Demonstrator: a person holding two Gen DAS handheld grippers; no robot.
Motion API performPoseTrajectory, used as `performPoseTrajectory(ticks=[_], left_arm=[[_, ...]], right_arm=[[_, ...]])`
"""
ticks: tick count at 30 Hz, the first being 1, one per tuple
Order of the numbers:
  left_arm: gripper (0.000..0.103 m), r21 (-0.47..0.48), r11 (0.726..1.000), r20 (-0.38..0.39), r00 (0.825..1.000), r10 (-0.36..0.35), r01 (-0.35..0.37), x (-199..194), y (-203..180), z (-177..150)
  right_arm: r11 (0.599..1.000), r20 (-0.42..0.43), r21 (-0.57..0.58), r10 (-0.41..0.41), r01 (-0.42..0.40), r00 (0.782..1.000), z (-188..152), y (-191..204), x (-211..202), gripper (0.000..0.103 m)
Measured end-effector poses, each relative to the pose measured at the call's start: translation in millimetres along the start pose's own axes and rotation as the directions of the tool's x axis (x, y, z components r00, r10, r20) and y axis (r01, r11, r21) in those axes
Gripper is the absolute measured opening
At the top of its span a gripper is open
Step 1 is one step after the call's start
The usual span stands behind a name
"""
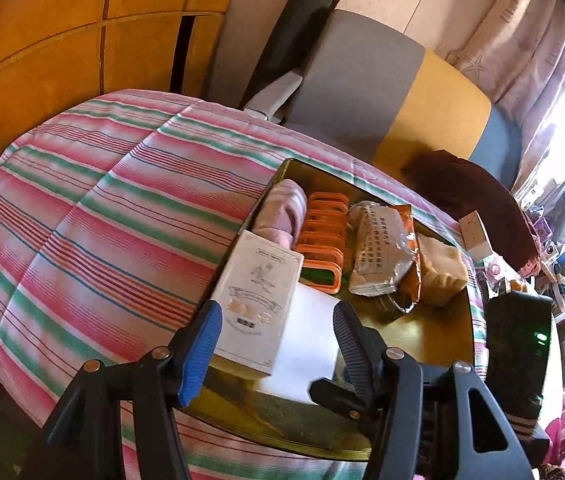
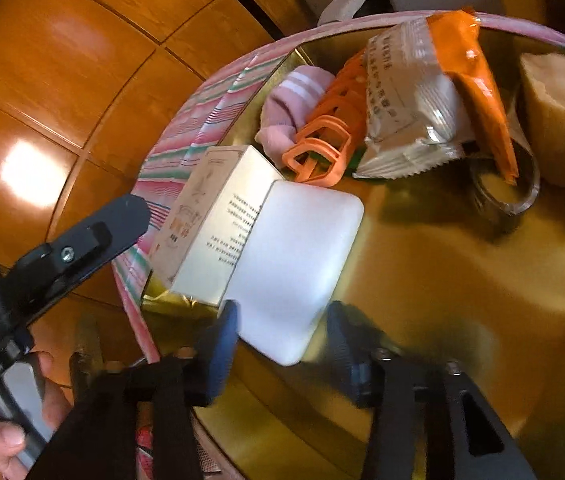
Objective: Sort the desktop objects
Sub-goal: 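Open both tools to release the box and melamine sponge into the tray, then move both tools back toward the remaining items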
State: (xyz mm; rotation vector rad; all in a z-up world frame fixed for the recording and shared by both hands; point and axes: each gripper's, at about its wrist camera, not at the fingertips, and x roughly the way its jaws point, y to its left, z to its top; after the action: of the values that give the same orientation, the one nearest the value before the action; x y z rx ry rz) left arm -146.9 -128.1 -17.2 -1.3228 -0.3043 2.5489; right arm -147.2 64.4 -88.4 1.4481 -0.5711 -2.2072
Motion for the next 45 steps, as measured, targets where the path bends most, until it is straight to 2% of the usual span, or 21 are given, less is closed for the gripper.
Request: performPoseTrajectory(ticks=[7,13,17,22,30,32,35,37,40,41,42,45], left_arm=[[0.059,-0.015,0.999,0.011,0.999,-0.042,0.042,-2.3,-25.0,-8.7],[0.059,0.014,0.996,-0.005,0.996,-0.088,0.088,2.9,-64.7,-16.7],[0.059,0.076,0.990,-0.010,0.992,-0.122,0.123,3.5,-102.3,-23.9],[0.059,0.164,0.970,-0.034,0.984,-0.178,0.181,5.6,-156.4,-37.3],[0.059,0.277,0.925,-0.143,0.963,-0.229,0.261,26.3,-238.7,-71.5],[0.059,0.311,0.908,-0.174,0.956,-0.238,0.283,33.1,-259.3,-81.6],[0.059,0.349,0.887,-0.212,0.947,-0.240,0.303,43.0,-285.7,-96.3],[0.059,0.372,0.871,-0.239,0.940,-0.245,0.321,50.2,-303.1,-106.4],[0.059,0.399,0.852,-0.268,0.931,-0.246,0.340,56.7,-320.4,-118.7],[0.059,0.400,0.847,-0.281,0.926,-0.251,0.351,58.4,-324.0,-121.8],[0.059,0.399,0.843,-0.293,0.922,-0.254,0.360,60.2,-327.5,-124.9],[0.059,0.403,0.837,-0.320,0.914,-0.251,0.371,66.1,-337.3,-132.4]], right_arm=[[0.998,0.128,-0.062,0.026,-0.018,0.991,-19.4,-1.5,-62.9,0.057],[0.995,0.244,-0.081,-0.044,0.065,0.969,-23.7,-16.7,-113.5,0.059],[0.990,0.300,-0.057,-0.106,0.129,0.948,-25.3,-31.4,-135.1,0.060],[0.983,0.368,0.007,-0.173,0.183,0.914,-49.4,-64.5,-172.2,0.062],[0.939,0.402,0.173,-0.343,0.297,0.849,-91.7,-149.0,-228.1,0.067],[0.920,0.405,0.227,-0.388,0.320,0.828,-104.6,-172.9,-244.9,0.068],[0.879,0.412,0.309,-0.467,0.362,0.783,-118.7,-210.0,-265.6,0.068],[0.846,0.418,0.362,-0.523,0.391,0.743,-126.1,-233.9,-282.8,0.068],[0.781,0.427,0.440,-0.617,0.444,0.662,-132.4,-269.1,-306.6,0.068],[0.766,0.427,0.461,-0.634,0.448,0.645,-132.9,-278.9,-312.3,0.068],[0.749,0.422,0.487,-0.653,0.450,0.629,-132.9,-290.7,-318.6,0.069],[0.723,0.412,0.543,-0.672,0.426,0.615,-127.5,-321.7,-333.9,0.069]])
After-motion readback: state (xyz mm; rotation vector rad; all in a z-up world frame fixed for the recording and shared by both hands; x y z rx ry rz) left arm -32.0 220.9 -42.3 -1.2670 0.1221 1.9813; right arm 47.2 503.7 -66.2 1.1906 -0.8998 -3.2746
